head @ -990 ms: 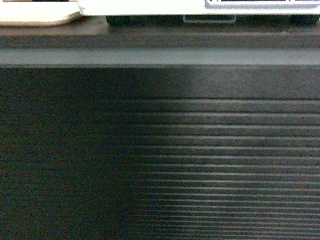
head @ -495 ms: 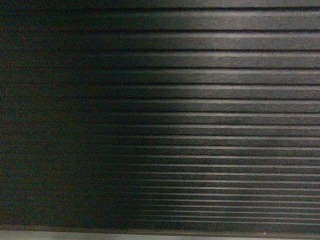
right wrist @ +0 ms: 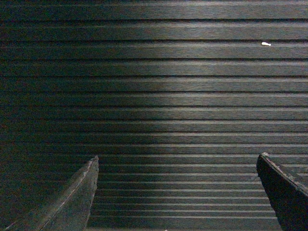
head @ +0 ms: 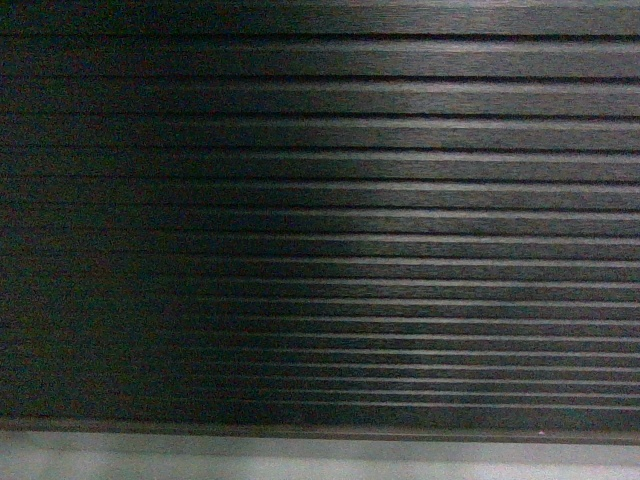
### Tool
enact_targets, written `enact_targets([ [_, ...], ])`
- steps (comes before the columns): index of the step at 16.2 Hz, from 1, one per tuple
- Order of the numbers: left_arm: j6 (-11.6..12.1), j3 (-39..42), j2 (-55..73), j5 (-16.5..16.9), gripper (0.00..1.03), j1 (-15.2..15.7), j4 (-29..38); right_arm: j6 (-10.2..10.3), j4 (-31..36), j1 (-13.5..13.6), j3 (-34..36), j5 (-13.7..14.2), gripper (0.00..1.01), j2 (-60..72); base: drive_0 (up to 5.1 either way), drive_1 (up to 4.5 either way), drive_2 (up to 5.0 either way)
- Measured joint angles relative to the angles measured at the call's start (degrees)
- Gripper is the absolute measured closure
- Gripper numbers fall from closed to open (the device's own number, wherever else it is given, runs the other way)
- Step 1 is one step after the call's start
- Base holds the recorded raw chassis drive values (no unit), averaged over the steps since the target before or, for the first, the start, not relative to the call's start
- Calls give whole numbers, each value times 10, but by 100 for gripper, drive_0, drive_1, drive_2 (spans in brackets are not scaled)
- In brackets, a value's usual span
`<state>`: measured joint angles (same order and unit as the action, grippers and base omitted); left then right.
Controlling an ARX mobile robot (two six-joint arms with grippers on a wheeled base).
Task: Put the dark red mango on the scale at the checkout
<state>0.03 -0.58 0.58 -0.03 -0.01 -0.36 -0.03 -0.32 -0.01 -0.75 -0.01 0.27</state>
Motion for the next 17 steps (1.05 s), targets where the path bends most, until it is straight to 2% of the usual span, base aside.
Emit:
enact_targets([
  [17, 0, 0, 0, 0, 5, 0, 0, 0, 0, 0, 0, 0, 3, 0, 0, 0, 0],
])
